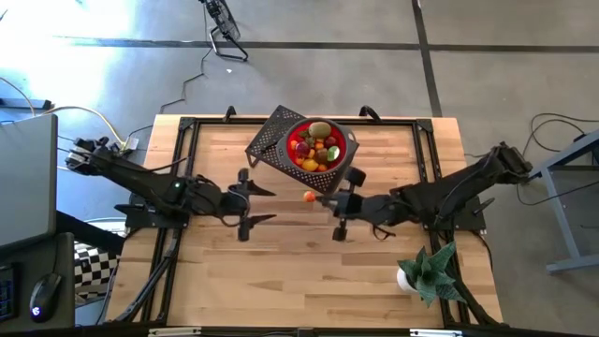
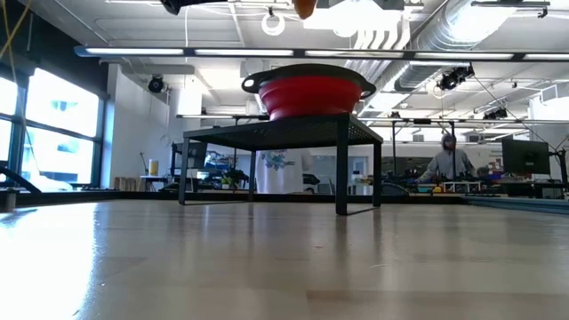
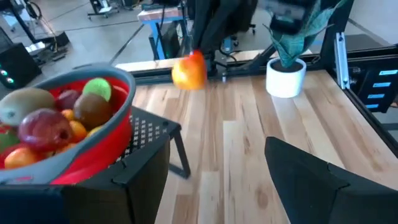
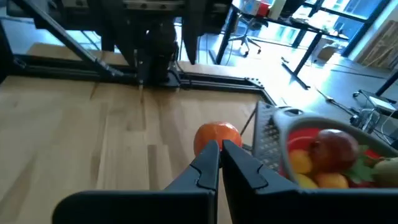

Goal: Pick & Place Fruit
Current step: Put the pear into the strainer bowl on the shelf

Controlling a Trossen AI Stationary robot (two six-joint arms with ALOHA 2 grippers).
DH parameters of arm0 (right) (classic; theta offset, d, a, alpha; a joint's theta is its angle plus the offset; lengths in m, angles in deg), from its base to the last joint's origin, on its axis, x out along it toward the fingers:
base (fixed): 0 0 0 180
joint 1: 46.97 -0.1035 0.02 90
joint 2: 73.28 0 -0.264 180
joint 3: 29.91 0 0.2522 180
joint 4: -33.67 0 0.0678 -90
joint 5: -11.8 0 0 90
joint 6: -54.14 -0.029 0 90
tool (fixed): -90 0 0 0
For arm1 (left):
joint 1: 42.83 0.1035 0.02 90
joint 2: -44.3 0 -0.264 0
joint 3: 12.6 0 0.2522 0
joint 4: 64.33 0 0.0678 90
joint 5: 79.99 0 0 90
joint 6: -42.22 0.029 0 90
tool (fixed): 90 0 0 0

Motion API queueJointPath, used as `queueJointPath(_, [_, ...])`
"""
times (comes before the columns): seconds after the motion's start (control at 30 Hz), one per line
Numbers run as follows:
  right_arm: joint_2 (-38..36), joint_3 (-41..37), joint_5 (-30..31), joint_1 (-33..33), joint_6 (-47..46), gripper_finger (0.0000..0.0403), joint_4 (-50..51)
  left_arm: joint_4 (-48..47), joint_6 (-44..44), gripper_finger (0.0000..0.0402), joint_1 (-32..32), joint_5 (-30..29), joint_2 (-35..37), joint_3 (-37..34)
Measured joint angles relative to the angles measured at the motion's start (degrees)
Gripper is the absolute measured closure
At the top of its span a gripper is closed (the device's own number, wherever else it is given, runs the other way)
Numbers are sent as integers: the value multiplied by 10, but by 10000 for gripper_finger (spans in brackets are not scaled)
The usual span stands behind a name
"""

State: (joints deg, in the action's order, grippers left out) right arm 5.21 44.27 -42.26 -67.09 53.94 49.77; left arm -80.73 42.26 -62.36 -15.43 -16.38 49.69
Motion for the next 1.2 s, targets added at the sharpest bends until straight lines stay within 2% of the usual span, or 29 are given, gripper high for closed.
queueJointPath(0.2, [-39, 0, 2, 43, 2, 399, 10, 2, -5, 144, 0, -2, 26, -27])
queueJointPath(0.37, [-58, 0, -2, 107, 4, 399, 49, 1, -5, 144, 0, -2, 28, -29])
queueJointPath(0.57, [-56, 0, -52, 189, -2, 399, 83, 1, -4, 144, 0, -1, 28, -29])
queueJointPath(0.7, [-51, 0, -65, 228, -1, 399, 83, 1, -5, 144, 0, -1, 28, -29])
queueJointPath(0.9, [-51, 0, -149, 268, -7, 399, 84, 1, -18, 144, 0, -1, 28, -29])
queueJointPath(1.2, [-51, 0, -164, 290, -12, 390, 99, 1, -3, 144, 0, -8, 28, -29])
